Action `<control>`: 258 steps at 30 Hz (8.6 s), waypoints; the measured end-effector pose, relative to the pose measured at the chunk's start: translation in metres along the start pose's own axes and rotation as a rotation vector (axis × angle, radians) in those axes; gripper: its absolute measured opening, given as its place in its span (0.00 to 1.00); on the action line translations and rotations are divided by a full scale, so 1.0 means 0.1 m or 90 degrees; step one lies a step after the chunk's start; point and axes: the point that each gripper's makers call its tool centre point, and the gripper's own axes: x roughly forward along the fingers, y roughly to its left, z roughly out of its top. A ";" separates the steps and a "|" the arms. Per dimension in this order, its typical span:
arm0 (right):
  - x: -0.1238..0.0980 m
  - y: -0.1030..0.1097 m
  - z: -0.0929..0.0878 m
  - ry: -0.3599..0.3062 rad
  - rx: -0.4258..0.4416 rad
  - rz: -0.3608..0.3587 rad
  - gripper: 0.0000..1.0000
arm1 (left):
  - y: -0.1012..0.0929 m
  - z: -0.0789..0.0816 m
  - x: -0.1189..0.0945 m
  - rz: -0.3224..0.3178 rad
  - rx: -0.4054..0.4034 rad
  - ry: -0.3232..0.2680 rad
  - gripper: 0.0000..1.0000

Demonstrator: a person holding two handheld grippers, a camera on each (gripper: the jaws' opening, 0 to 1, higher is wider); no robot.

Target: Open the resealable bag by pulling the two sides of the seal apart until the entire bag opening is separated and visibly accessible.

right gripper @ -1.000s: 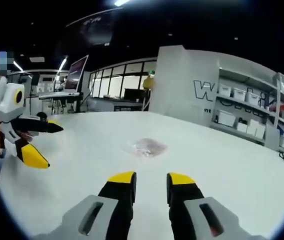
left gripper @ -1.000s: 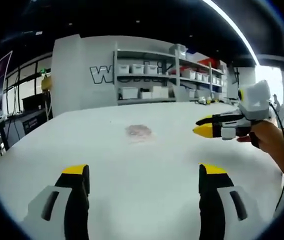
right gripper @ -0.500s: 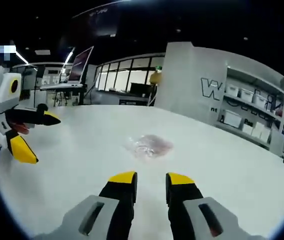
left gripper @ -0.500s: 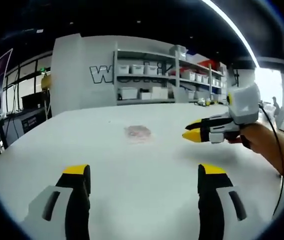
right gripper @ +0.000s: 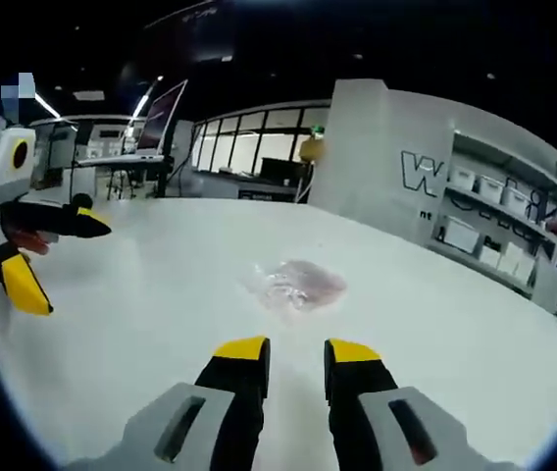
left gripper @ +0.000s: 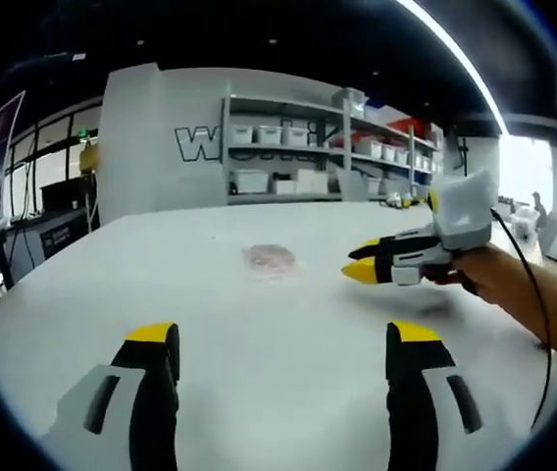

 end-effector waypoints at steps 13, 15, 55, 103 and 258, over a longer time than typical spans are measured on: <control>0.16 -0.04 -0.02 0.006 -0.012 0.007 0.18 | -0.04 -0.03 0.04 -0.008 -0.005 0.005 0.86; 0.19 -0.03 -0.02 0.006 -0.015 0.009 0.18 | -0.03 -0.03 0.04 -0.008 -0.005 0.006 0.86; 0.82 -0.05 0.10 0.057 -0.129 0.051 0.16 | 0.20 0.00 0.10 0.012 -0.024 -0.001 0.85; 0.79 -0.12 0.29 -0.018 0.323 0.094 0.00 | 0.27 -0.01 0.09 0.019 -0.040 -0.002 0.82; -0.93 1.18 0.84 -0.175 0.437 0.353 0.00 | -0.38 0.32 -0.47 -0.141 -0.179 -0.098 0.58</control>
